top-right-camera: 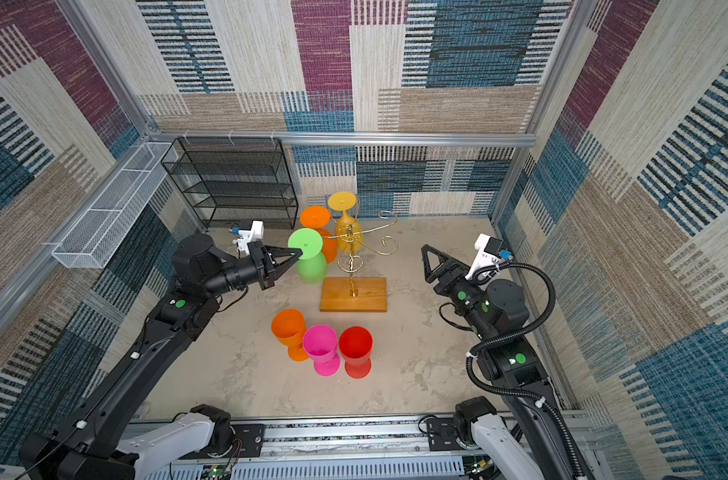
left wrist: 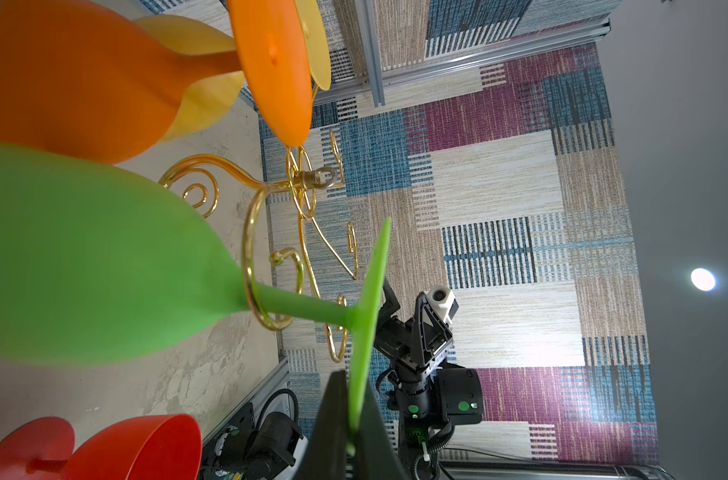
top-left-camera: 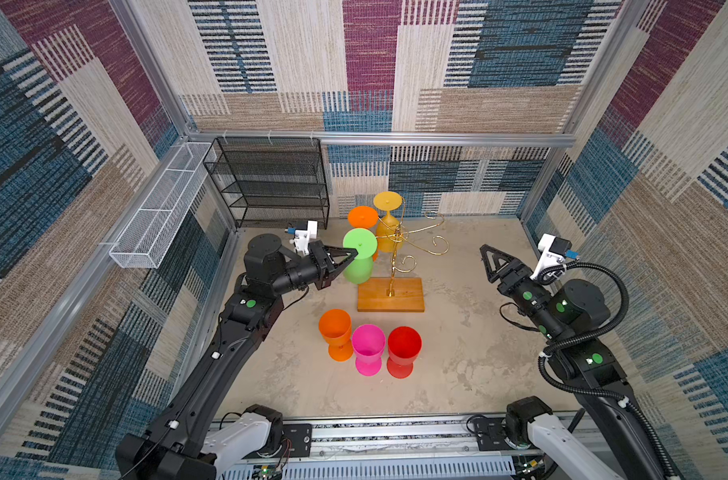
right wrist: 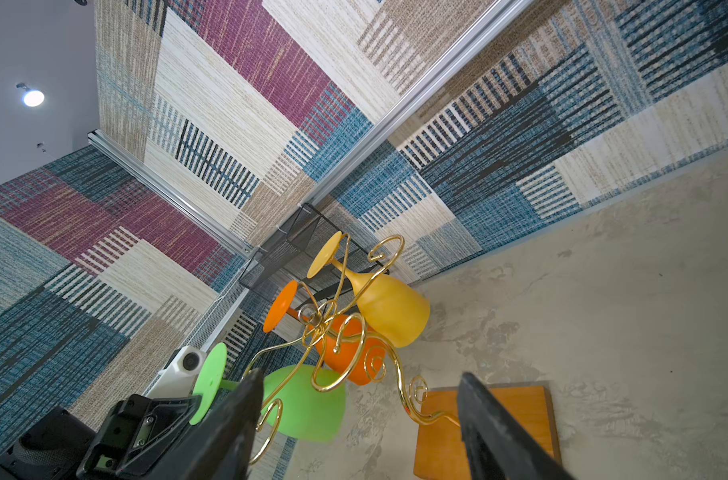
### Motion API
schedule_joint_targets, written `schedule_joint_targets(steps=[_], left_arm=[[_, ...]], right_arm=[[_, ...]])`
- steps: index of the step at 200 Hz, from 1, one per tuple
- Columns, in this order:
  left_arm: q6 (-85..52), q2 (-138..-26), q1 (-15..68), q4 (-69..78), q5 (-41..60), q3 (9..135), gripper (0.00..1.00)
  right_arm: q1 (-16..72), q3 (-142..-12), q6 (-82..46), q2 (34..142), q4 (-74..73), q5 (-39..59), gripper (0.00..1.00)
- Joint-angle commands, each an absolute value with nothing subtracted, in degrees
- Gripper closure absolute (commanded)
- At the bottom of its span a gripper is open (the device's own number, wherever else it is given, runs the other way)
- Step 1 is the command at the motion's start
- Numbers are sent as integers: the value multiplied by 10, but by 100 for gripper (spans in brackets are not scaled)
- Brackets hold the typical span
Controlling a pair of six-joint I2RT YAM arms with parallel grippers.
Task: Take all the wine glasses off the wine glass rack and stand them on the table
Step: 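Slide the green glass off its rack arm with the left gripper, then pull the green glass clear of the rack with the left gripper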
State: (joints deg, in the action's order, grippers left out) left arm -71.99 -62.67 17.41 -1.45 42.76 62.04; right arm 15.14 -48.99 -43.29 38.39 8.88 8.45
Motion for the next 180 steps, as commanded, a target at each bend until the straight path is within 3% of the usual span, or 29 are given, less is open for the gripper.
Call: schedule_joint_targets(steps=[1, 180], left_arm=[[-714, -624, 163, -17, 438, 622, 100], [-723, -676, 163, 26, 457, 656, 100]], right_arm=[[151, -489, -431, 384, 69, 89, 25], [151, -480, -434, 376, 71, 84, 25]])
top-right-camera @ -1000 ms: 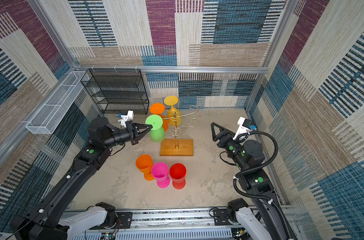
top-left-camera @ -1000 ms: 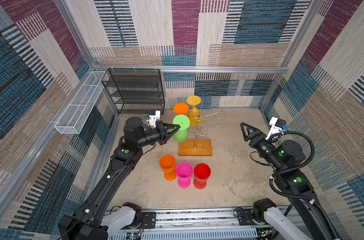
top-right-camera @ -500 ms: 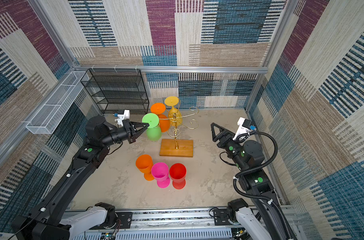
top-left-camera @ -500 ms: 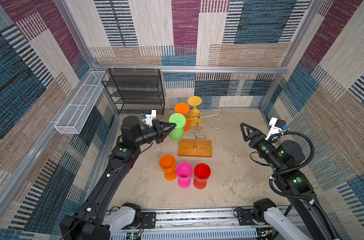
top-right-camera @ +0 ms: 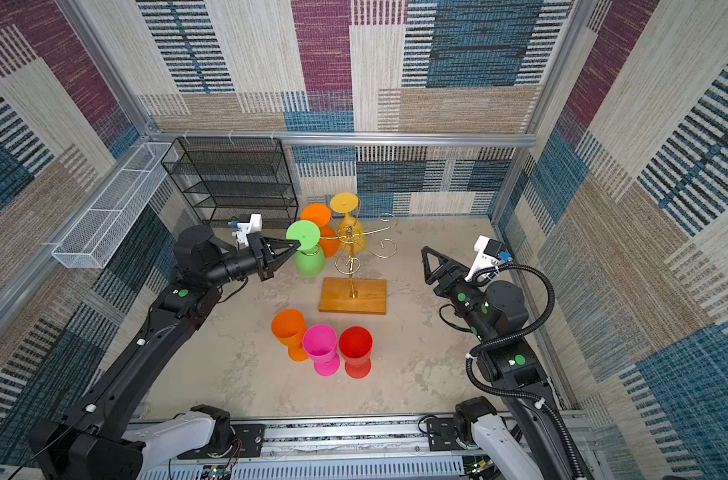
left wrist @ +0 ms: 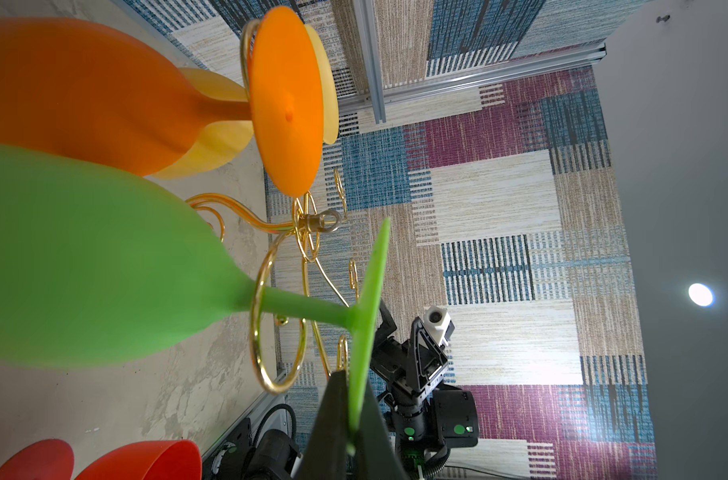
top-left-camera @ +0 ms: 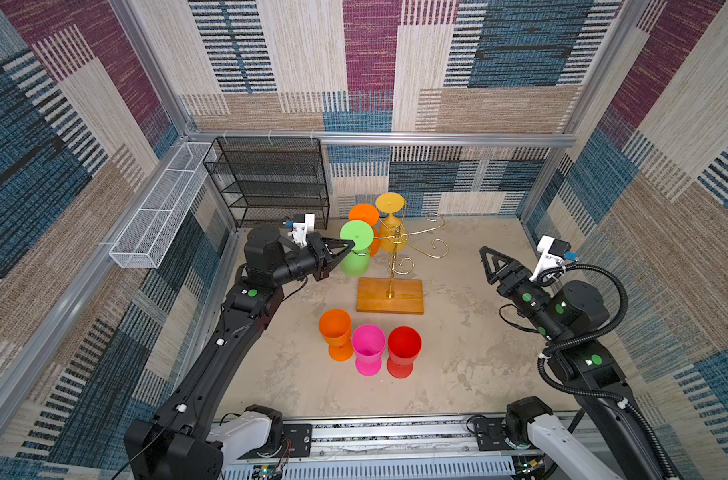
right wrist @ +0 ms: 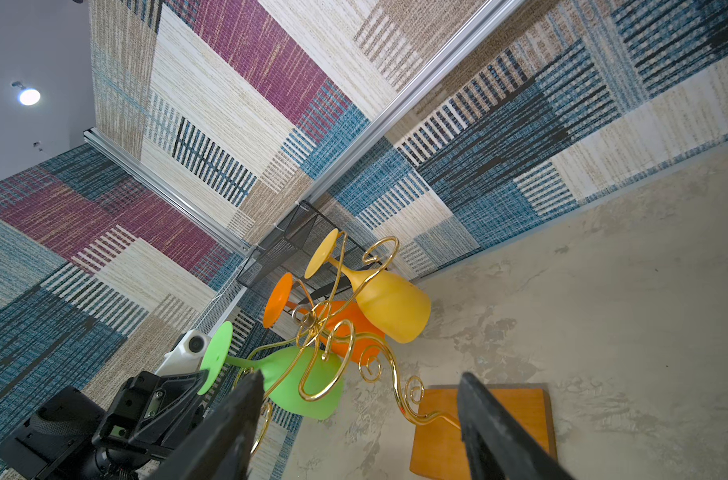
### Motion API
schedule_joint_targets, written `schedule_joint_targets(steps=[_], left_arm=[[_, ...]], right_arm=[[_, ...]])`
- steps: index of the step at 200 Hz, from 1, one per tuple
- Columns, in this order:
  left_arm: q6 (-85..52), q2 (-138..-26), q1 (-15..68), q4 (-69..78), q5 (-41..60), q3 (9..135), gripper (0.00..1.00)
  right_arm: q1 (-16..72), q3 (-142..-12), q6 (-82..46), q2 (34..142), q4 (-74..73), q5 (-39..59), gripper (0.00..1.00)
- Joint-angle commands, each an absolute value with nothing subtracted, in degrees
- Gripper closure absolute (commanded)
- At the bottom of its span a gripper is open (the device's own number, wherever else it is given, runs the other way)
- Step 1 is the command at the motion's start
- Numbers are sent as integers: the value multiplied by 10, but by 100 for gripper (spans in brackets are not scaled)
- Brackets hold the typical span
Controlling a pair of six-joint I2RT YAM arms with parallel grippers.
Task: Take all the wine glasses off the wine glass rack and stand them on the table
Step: 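Pull the green glass clear of the rack with the left gripper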
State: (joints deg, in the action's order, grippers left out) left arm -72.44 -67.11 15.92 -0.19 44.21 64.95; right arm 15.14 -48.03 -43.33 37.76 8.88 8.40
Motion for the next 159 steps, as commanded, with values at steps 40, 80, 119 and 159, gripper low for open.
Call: schedule_joint_targets(steps=[40, 80, 119, 159], left_arm=[[-720, -694, 177, 31, 462, 659, 100], [-714, -703, 192, 31, 472, 660, 100], [-705, -698, 200, 26, 477, 657, 100], [-695, -700, 205, 22, 488, 661, 100]], right_arm=[[152, -479, -434, 374, 74, 82, 25], [151, -478, -434, 374, 75, 82, 25], [151, -476, -436, 374, 73, 83, 25], [152, -475, -437, 373, 72, 85, 25]])
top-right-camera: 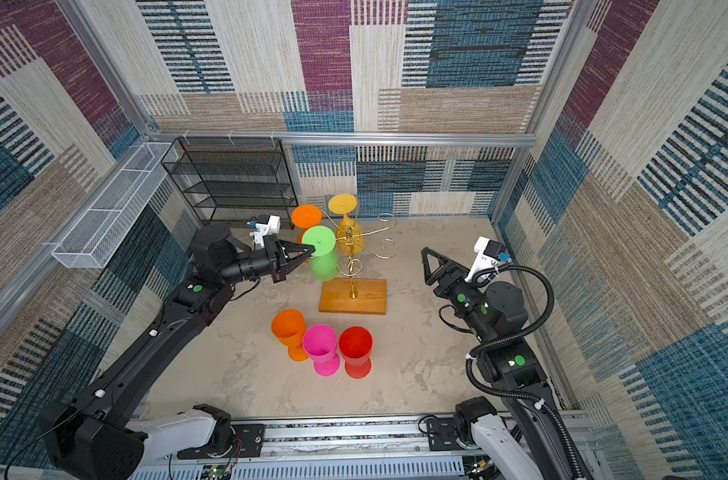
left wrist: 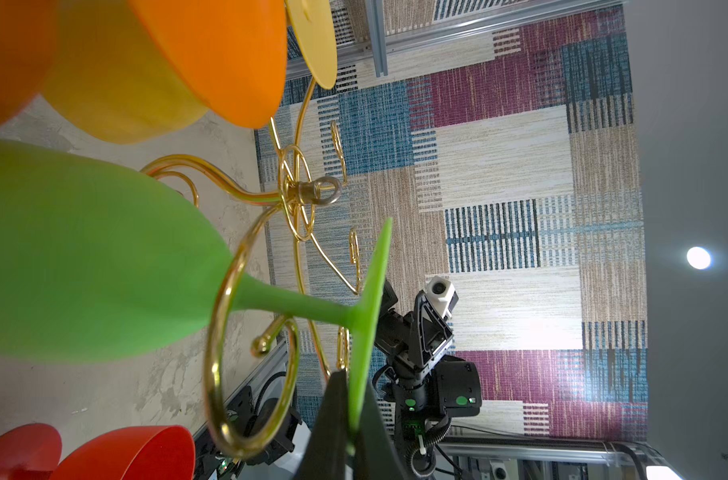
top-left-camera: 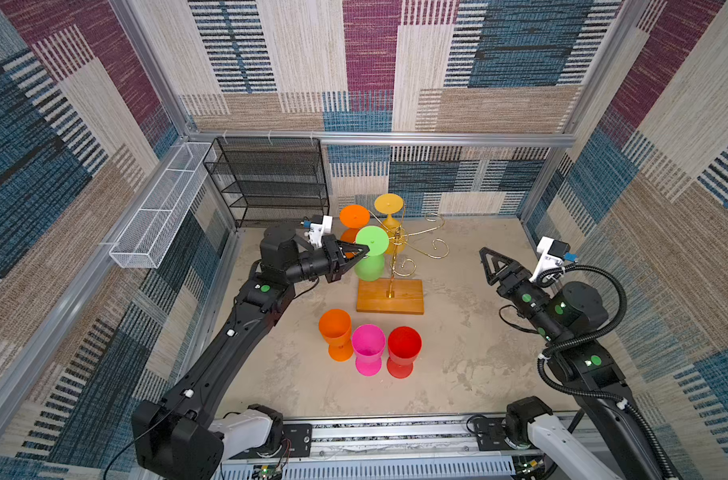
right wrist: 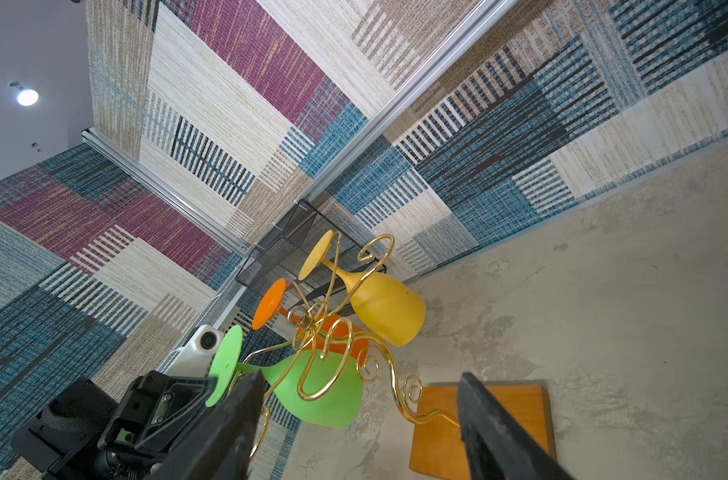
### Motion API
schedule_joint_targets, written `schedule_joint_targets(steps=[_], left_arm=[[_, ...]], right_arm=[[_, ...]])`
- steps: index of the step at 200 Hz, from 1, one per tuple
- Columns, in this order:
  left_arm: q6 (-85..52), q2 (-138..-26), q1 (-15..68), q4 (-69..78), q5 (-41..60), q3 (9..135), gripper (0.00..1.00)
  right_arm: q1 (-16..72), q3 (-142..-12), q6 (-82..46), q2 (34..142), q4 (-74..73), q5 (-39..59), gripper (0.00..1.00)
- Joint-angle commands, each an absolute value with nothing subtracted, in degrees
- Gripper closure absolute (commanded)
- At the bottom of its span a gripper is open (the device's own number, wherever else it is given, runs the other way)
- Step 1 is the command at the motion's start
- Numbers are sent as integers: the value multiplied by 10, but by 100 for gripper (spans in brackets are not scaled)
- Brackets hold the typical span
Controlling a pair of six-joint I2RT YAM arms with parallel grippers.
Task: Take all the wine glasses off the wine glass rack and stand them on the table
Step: 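Pull the green glass clear of the rack with the left gripper, then raise the green glass toward the right gripper while the right gripper reaches toward it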
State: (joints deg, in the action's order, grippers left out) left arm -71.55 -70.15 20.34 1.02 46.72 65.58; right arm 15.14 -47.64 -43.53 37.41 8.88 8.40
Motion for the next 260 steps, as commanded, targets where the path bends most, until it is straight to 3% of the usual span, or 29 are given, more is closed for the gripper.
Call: schedule_joint_targets(steps=[1, 87, 175, 260], left_arm=[[-695, -700, 205, 21, 488, 662, 100], [-681, -680, 207, -7, 499, 679, 100], [-687, -566, 207, -35, 551, 657, 100], [-663, -534, 203, -29, 635, 797, 100]], right_arm=[[151, -475, -437, 373, 72, 85, 25], [151, -477, -437, 372, 75, 84, 25], [151, -483, -445, 394, 58, 103, 25], [152, -489, -449, 412, 32, 133, 25]])
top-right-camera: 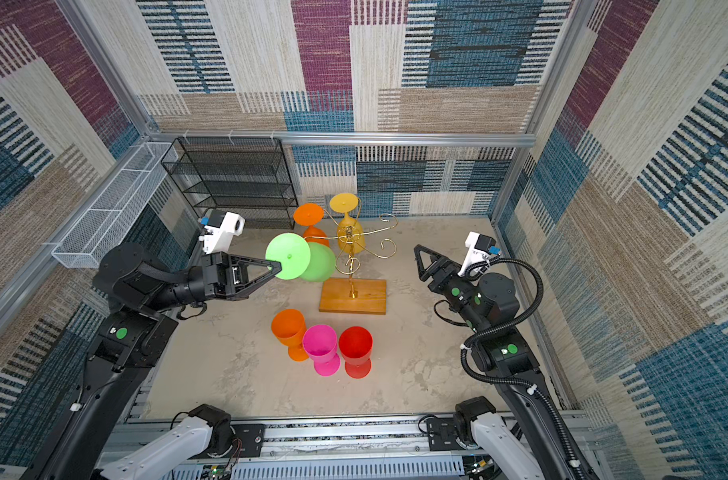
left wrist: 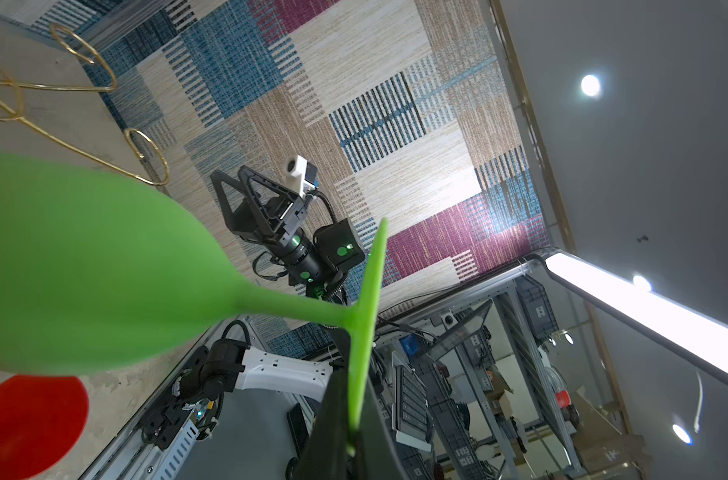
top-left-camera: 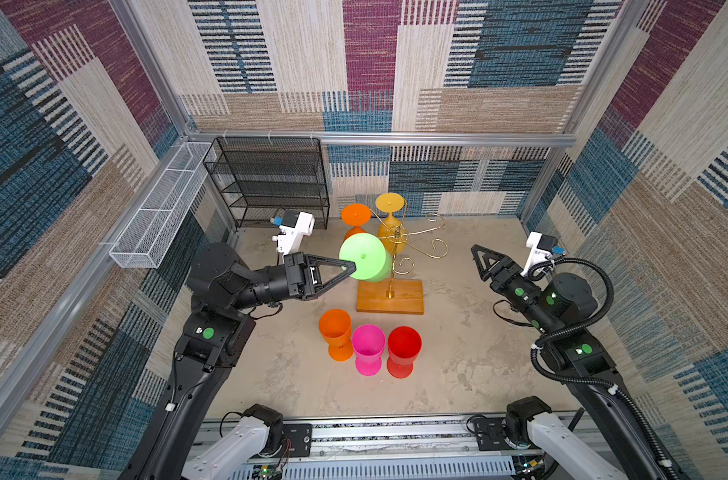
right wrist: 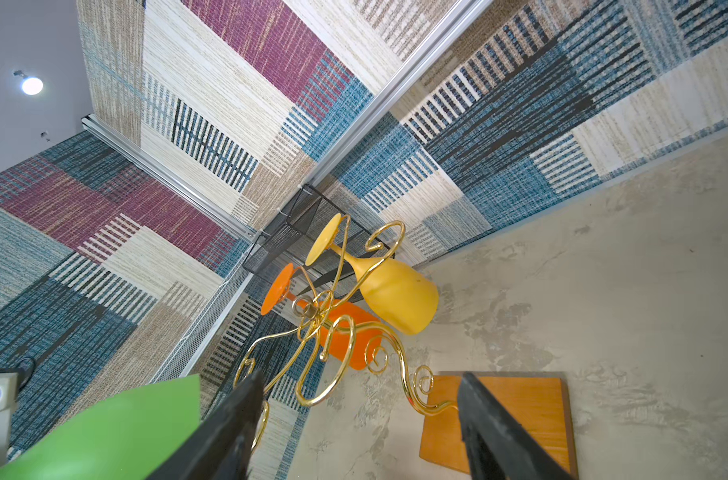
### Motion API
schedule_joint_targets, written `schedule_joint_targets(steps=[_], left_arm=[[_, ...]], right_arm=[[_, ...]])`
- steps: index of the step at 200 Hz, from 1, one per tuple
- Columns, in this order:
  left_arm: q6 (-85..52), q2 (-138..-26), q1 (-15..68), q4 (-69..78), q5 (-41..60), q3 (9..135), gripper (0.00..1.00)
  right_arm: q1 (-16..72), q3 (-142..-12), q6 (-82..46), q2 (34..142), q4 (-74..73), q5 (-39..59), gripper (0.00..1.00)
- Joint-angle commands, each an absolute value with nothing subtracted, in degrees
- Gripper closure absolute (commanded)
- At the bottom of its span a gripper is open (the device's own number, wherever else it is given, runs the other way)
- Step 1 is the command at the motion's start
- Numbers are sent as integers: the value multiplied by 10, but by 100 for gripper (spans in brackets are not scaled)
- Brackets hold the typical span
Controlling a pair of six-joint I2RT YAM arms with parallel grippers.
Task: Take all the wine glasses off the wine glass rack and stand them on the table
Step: 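Raise the green glass toward the right gripper while the right gripper reaches toward it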
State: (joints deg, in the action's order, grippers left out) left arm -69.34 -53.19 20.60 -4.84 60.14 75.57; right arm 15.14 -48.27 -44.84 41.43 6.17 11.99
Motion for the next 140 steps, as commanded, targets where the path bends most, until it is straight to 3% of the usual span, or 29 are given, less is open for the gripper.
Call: schedule_joint_targets(steps=[1, 41, 65, 102, 140], left_arm=[[-663, -534, 203, -28, 635, 800, 100], [-733, -555, 204, 135, 619, 804, 100], [-861, -587, 204, 377, 587, 748, 100], [-1039, -663, 223, 670, 494, 670, 100], [-1039, -697, 277, 722, 466, 646, 100]], right_arm=[[152, -489, -448, 411, 32, 134, 25], [151, -447, -454, 404, -108, 258, 25], [151, -421, -487, 420, -247, 338, 25], [151, -410, -515, 445, -407, 379, 24], [151, -410, -523, 492, -498, 406, 24]])
